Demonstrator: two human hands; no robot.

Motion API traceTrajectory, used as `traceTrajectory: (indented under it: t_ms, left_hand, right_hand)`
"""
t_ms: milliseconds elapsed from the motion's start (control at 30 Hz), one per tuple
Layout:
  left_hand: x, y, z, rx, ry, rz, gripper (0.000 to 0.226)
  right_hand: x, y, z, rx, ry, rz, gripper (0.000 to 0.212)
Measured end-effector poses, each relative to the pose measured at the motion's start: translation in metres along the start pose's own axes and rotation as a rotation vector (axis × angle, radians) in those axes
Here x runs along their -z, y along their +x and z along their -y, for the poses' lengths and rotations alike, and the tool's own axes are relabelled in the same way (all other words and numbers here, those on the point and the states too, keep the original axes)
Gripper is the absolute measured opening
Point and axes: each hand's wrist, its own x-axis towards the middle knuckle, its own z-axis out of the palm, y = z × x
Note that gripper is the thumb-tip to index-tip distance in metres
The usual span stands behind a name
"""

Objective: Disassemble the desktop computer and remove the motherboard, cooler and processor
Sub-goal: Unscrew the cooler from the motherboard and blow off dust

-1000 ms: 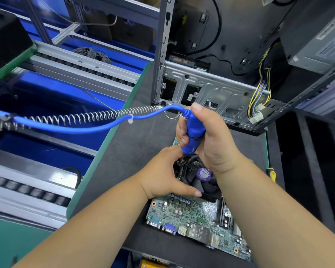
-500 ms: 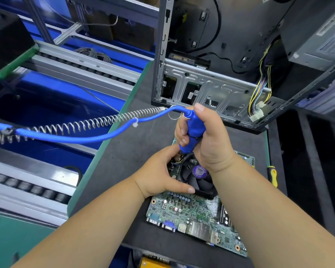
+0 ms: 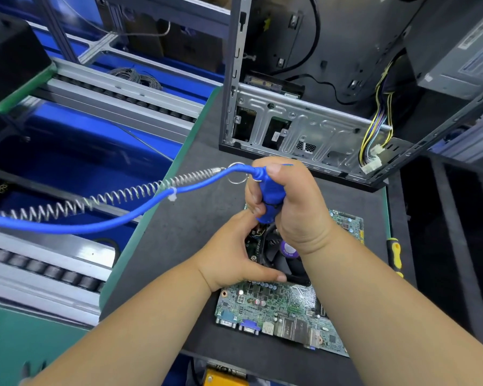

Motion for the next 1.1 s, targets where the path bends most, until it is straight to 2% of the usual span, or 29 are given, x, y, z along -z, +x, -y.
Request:
traceTrajectory:
  t_ms: [133,300,533,600,700,833,933,1000,1100]
  left_hand:
    - [0.001,-0.003,0.0,0.025,0.053,0.016,0.098]
    - [0.002,-0.002,-0.003,0.042,0.089,0.015,0.1]
    - [0.004,0.006,-0.015,0.032,0.087,-0.007,0.092]
    - [0.007,0.012,-0.02,-0.002,0.158,-0.005,0.092]
    - [0.009,0.016,-0.02,0.008,0.206,0.06,0.096]
    - [0.005,0.011,-0.017,0.079,0.074,0.085,0.091]
    - [0.004,0.007,-0.02,0.054,0.152,0.087,0.093]
    - [0.009,0.001,-0.027,0.066,0.221,0.056,0.096]
    - [0.028,-0.02,-0.043,0.032,-0.013,-0.09,0.084]
  right_hand:
    - [0.002,0.001,0.001,-0.012,0.041,-0.069,0.032]
    - [0.006,-0.001,0.001,0.017,0.06,-0.039,0.038]
    - [0.009,-0.007,0.014,0.083,0.039,-0.051,0.036]
    - [0.011,-0.008,0.025,0.117,0.061,-0.056,0.032]
    - [0.016,-0.007,0.041,0.141,0.045,-0.025,0.023]
    - [0.017,-0.008,0.053,0.123,-0.085,0.057,0.03]
    - [0.012,-0.012,0.055,0.083,-0.135,0.095,0.03]
    - [0.006,-0.015,0.055,0.062,-0.096,0.12,0.031]
    - [-0.01,-0.02,0.052,0.021,0.006,0.137,0.03]
